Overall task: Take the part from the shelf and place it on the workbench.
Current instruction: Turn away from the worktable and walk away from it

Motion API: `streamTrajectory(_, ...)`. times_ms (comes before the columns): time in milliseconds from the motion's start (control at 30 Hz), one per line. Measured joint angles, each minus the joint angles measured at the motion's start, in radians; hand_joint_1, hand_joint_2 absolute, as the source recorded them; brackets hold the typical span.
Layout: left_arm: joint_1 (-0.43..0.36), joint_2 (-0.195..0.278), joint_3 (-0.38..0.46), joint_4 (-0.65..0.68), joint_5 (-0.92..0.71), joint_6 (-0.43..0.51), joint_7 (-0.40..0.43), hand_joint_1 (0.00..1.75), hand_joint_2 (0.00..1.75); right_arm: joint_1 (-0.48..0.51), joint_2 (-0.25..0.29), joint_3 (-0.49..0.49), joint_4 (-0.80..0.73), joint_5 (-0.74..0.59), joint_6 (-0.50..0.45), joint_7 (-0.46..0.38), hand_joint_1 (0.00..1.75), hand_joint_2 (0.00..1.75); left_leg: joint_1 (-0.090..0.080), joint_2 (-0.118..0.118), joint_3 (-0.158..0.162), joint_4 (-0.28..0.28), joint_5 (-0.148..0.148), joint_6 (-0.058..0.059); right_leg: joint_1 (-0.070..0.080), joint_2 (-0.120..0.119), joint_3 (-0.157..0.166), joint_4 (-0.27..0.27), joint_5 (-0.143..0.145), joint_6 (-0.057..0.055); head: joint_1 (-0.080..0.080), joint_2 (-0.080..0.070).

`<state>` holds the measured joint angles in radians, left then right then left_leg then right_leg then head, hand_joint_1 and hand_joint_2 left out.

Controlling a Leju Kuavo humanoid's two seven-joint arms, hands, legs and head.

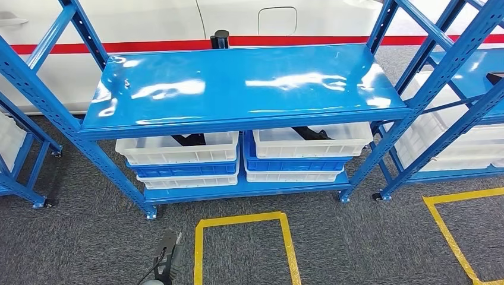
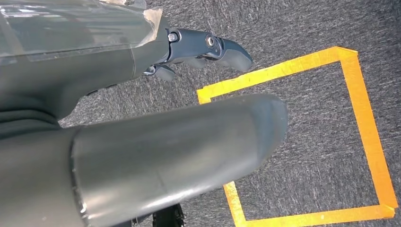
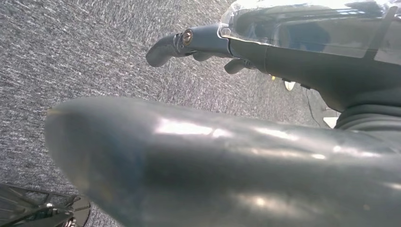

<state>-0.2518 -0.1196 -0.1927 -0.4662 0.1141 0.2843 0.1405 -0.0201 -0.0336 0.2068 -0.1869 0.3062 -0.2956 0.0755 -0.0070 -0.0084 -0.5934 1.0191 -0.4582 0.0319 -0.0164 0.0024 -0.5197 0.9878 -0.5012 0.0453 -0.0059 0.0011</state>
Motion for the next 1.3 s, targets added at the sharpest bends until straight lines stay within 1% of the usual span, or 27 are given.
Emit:
streamTrajectory(67, 0.0, 0.0, -0.002, 0.0, -0.001, 0.001, 0.0, 0.0, 0.0, 0.0, 0.0, 0.0, 0.0, 0.002, -0.002, 0.0, 0.0, 1.75, -0.004, 0.0, 0.001, 0.002, -0.004, 0.008, -0.004, 0.0, 0.001, -0.003, 0.0, 0.012, 0.0, 0.0)
streamTrajectory(200, 0.0, 0.001, -0.006, 0.0, -0.003, 0.002, 0.001, 0.0, 0.0, -0.001, 0.0, 0.0, 0.0, 0.003, -0.004, 0.0, 0.0, 1.75, -0.012, -0.001, 0.003, -0.001, -0.006, 0.022, -0.011, -0.001, 0.007, -0.008, -0.001, 0.026, -0.001, 0.0)
streamTrajectory(267, -0.001, 0.001, -0.007, 0.0, -0.005, 0.003, 0.001, 0.0, 0.0, -0.002, 0.001, 0.0, 0.0, 0.002, -0.004, 0.001, 0.0, 1.75, -0.006, -0.004, 0.013, -0.014, 0.0, 0.032, -0.012, -0.004, 0.005, 0.01, -0.012, 0.029, 0.0, 0.0)
streamTrajectory(333, -0.002, 0.0, -0.008, -0.001, -0.007, 0.004, 0.002, 0.0, 0.0, -0.001, 0.0, 0.0, 0.0, -0.001, -0.004, 0.001, 0.0, 1.75, 0.0, -0.009, 0.022, -0.024, 0.005, 0.039, -0.012, -0.004, -0.044, 0.106, -0.054, 0.021, 0.005, 0.0)
streamTrajectory(400, -0.002, -0.001, -0.01, -0.001, -0.009, 0.004, 0.004, 0.0, 0.0, -0.001, 0.0, 0.0, 0.0, -0.003, -0.004, 0.001, 0.0, 1.75, -0.001, -0.017, 0.022, -0.025, 0.004, 0.041, -0.01, -0.003, -0.12, 0.246, -0.102, 0.014, 0.009, 0.0)
streamTrajectory(433, -0.001, -0.002, -0.011, -0.001, -0.009, 0.004, 0.005, 0.0, 0.0, 0.001, 0.0, 0.0, 0.0, -0.003, -0.004, 0.001, 0.0, 1.75, -0.002, -0.023, 0.023, -0.024, 0.003, 0.041, -0.01, -0.003, -0.148, 0.289, -0.11, 0.016, 0.009, 0.0)
streamTrajectory(467, -0.001, -0.002, -0.012, 0.0, -0.01, 0.004, 0.005, 0.0, 0.0, 0.003, 0.0, 0.0, 0.0, -0.004, -0.004, 0.001, 0.0, 1.75, -0.002, -0.032, 0.024, -0.024, 0.002, 0.04, -0.01, -0.003, -0.157, 0.293, -0.102, 0.022, 0.009, 0.0)
streamTrajectory(500, -0.001, -0.003, -0.012, 0.0, -0.01, 0.003, 0.006, 0.0, 0.0, 0.004, -0.001, 0.0, 0.0, -0.004, -0.004, 0.001, 0.0, 1.75, -0.002, -0.042, 0.026, -0.024, 0.001, 0.039, -0.011, -0.002, -0.146, 0.257, -0.078, 0.03, 0.009, 0.0)
streamTrajectory(533, -0.001, -0.004, -0.013, 0.0, -0.011, 0.002, 0.006, 0.0, 0.0, 0.006, -0.001, 0.0, 0.0, -0.004, -0.004, 0.0, 0.0, 1.75, -0.001, -0.053, 0.028, -0.023, 0.0, 0.036, -0.012, 0.006, -0.115, 0.184, -0.044, 0.038, 0.01, 0.0)
streamTrajectory(567, -0.001, -0.005, -0.014, 0.0, -0.012, 0.002, 0.006, 0.0, 0.0, 0.006, -0.002, 0.0, 0.0, -0.005, -0.004, 0.0, 0.0, 1.75, -0.001, -0.061, 0.03, -0.021, -0.002, 0.031, -0.013, 0.022, -0.083, 0.112, -0.013, 0.042, 0.01, 0.0)
streamTrajectory(600, -0.001, -0.005, -0.014, 0.0, -0.012, 0.002, 0.006, 0.0, 0.0, 0.006, -0.002, 0.0, 0.001, -0.006, -0.004, 0.0, 0.0, 1.75, -0.002, -0.069, 0.031, -0.019, -0.005, 0.026, -0.013, 0.035, -0.056, 0.054, 0.01, 0.039, 0.011, 0.0)
streamTrajectory(633, -0.001, -0.006, -0.014, 0.0, -0.014, 0.002, 0.007, 0.0, 0.0, 0.005, -0.003, 0.0, 0.001, -0.006, -0.004, 0.0, 0.0, 1.75, -0.003, -0.075, 0.031, -0.018, -0.007, 0.02, -0.012, 0.046, -0.04, 0.022, 0.022, 0.032, 0.011, 0.0)
streamTrajectory(667, -0.001, -0.006, -0.015, 0.0, -0.015, 0.002, 0.008, 0.0, 0.0, 0.004, -0.002, 0.0, 0.001, -0.007, -0.004, 0.0, 0.0, 1.75, -0.004, -0.08, 0.029, -0.017, -0.008, 0.014, -0.009, 0.048, -0.035, 0.016, 0.024, 0.021, 0.01, 0.0)
streamTrajectory(733, -0.002, -0.006, -0.015, 0.0, -0.018, 0.002, 0.009, 0.0, 0.0, 0.002, -0.001, 0.0, 0.001, -0.01, -0.004, -0.001, 0.0, 1.75, -0.002, -0.09, 0.027, -0.017, -0.01, 0.003, -0.009, 0.033, -0.031, 0.014, 0.026, 0.004, 0.01, 0.0)
streamTrajectory(800, -0.003, -0.005, -0.016, -0.001, -0.019, 0.002, 0.011, 0.0, 0.0, 0.004, 0.0, 0.0, 0.001, -0.012, -0.004, -0.001, 0.0, 1.75, 0.0, -0.065, 0.012, 0.02, -0.034, -0.009, -0.014, 0.015, -0.027, 0.011, 0.025, -0.013, 0.005, 0.0)
streamTrajectory(833, -0.004, -0.005, -0.016, 0.0, -0.019, 0.002, 0.012, 0.0, 0.0, 0.006, 0.0, 0.0, 0.002, -0.012, -0.004, -0.001, 0.0, 1.75, 0.001, -0.042, -0.011, 0.068, -0.061, -0.014, -0.015, 0.005, -0.024, 0.01, 0.024, -0.02, 0.001, 0.0)
streamTrajectory(867, -0.005, -0.006, -0.017, 0.0, -0.019, 0.002, 0.013, 0.0, 0.0, 0.008, -0.001, 0.0, 0.002, -0.013, -0.004, -0.001, 0.0, 1.31, 0.003, -0.021, -0.043, 0.131, -0.093, -0.021, -0.013, -0.005, -0.023, 0.011, 0.021, -0.027, -0.003, 0.0)
streamTrajectory(900, -0.005, -0.006, -0.019, 0.0, -0.019, 0.001, 0.014, 0.0, 0.0, 0.009, -0.001, 0.0, 0.002, -0.013, -0.004, -0.001, 0.0, 0.87, 0.007, -0.008, -0.081, 0.2, -0.122, -0.026, -0.011, -0.016, -0.021, 0.011, 0.019, -0.031, -0.005, 0.0)
streamTrajectory(933, -0.005, -0.006, -0.022, 0.0, -0.02, 0.001, 0.016, 0.0, 0.0, 0.01, -0.001, 0.0, 0.002, -0.014, -0.004, -0.001, 0.0, 0.44, 0.011, -0.003, -0.111, 0.251, -0.136, -0.03, -0.009, -0.026, -0.02, 0.011, 0.018, -0.033, -0.005, 0.0)
streamTrajectory(967, -0.004, -0.006, -0.024, 0.0, -0.02, 0.001, 0.017, 0.0, 0.0, 0.011, -0.002, 0.0, 0.002, -0.015, -0.004, -0.002, 0.0, 0.0, 0.014, 0.001, -0.127, 0.271, -0.132, -0.033, -0.009, -0.033, -0.018, 0.011, 0.016, -0.034, -0.005, 0.0)
streamTrajectory(1000, -0.004, -0.005, -0.026, 0.0, -0.02, 0.001, 0.018, 0.0, 0.0, 0.01, -0.002, 0.0, 0.002, -0.017, -0.005, -0.003, 0.0, 0.0, 0.017, 0.004, -0.122, 0.251, -0.109, -0.034, -0.009, -0.039, -0.015, 0.011, 0.013, -0.033, -0.005, 0.0)
streamTrajectory(1067, -0.005, -0.005, -0.028, 0.0, -0.019, 0.002, 0.02, 0.0, 0.0, 0.009, -0.002, -0.001, 0.002, -0.02, -0.006, -0.007, 0.0, 0.0, 0.02, 0.015, -0.058, 0.12, -0.036, -0.032, -0.009, -0.045, -0.008, 0.011, 0.008, -0.027, -0.006, 0.0)
streamTrajectory(1100, -0.006, -0.005, -0.029, 0.0, -0.019, 0.003, 0.023, 0.0, 0.0, 0.008, -0.001, -0.001, 0.002, -0.022, -0.007, -0.009, 0.0, 0.0, 0.019, 0.022, -0.025, 0.055, -0.011, -0.029, -0.006, -0.048, -0.005, 0.011, 0.006, -0.023, -0.006, 0.0)
streamTrajectory(1133, -0.008, -0.006, -0.03, 0.0, -0.019, 0.005, 0.026, 0.0, 0.0, 0.006, -0.001, -0.002, 0.002, -0.024, -0.008, -0.009, 0.0, 0.0, 0.016, 0.027, -0.002, 0.013, 0.001, -0.025, -0.004, -0.05, -0.003, 0.012, 0.003, -0.018, -0.006, 0.0)
streamTrajectory(1167, -0.01, -0.006, -0.031, 0.001, -0.019, 0.007, 0.029, 0.0, 0.0, 0.006, -0.001, -0.003, 0.002, -0.027, -0.007, -0.009, 0.0, 0.0, 0.013, 0.029, 0.007, -0.006, 0.002, -0.02, -0.001, -0.051, -0.002, 0.011, 0.002, -0.013, -0.006, 0.0)
streamTrajectory(1233, -0.012, -0.006, -0.031, 0.002, -0.017, 0.013, 0.03, 0.0, 0.87, 0.005, -0.001, -0.008, 0.002, -0.033, -0.004, -0.004, 0.0, 0.87, 0.008, 0.023, 0.008, -0.01, 0.002, -0.01, 0.0, -0.055, 0.001, 0.005, 0.002, -0.002, -0.006, 0.0)
streamTrajectory(1300, -0.014, -0.006, -0.031, 0.004, -0.011, 0.019, 0.029, 0.0, 1.75, 0.005, -0.001, -0.014, 0.002, -0.037, -0.001, 0.004, 0.0, 1.75, 0.007, 0.018, 0.015, -0.021, 0.009, -0.008, 0.004, -0.058, 0.007, -0.007, 0.003, -0.007, -0.003, 0.0)
